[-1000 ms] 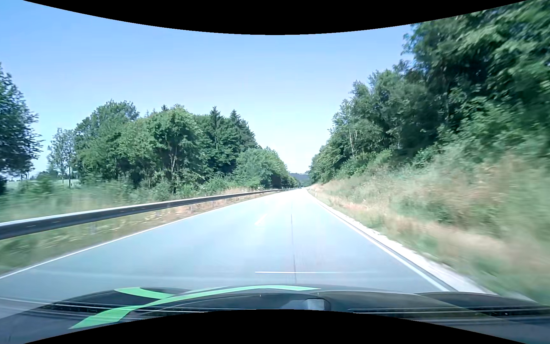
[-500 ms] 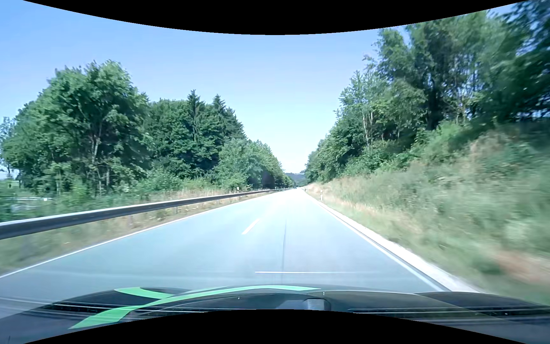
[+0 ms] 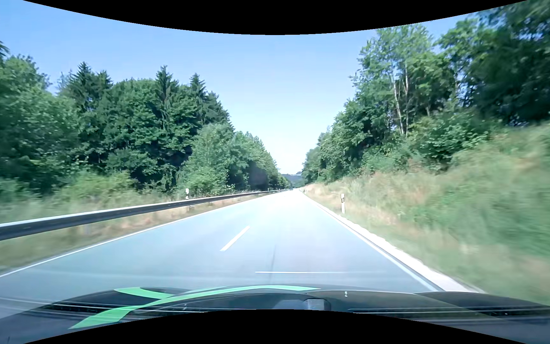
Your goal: Follow the waypoints while adhering to traffic rules and regulations
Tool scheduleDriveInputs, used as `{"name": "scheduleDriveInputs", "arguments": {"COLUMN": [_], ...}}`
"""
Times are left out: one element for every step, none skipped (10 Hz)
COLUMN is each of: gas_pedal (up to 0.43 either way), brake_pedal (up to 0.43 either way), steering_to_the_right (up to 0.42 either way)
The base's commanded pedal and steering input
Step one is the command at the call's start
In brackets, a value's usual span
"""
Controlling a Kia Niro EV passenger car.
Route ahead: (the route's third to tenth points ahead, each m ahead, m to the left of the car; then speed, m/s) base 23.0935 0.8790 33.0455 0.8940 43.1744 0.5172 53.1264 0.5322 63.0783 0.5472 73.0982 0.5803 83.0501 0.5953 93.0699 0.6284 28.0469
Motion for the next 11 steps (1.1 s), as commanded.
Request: {"name": "scheduleDriveInputs", "arguments": {"gas_pedal": [0.240, 0.240, 0.248, 0.268, 0.268, 0.287, 0.287, 0.287, 0.268, 0.228, 0.228], "brake_pedal": [0.000, 0.000, 0.000, 0.000, 0.000, 0.000, 0.000, 0.000, 0.000, 0.000, 0.000], "steering_to_the_right": [0.001, 0.001, 0.001, 0.001, 0.001, 0.001, 0.001, 0.001, 0.001, 0.001, -0.001]}}
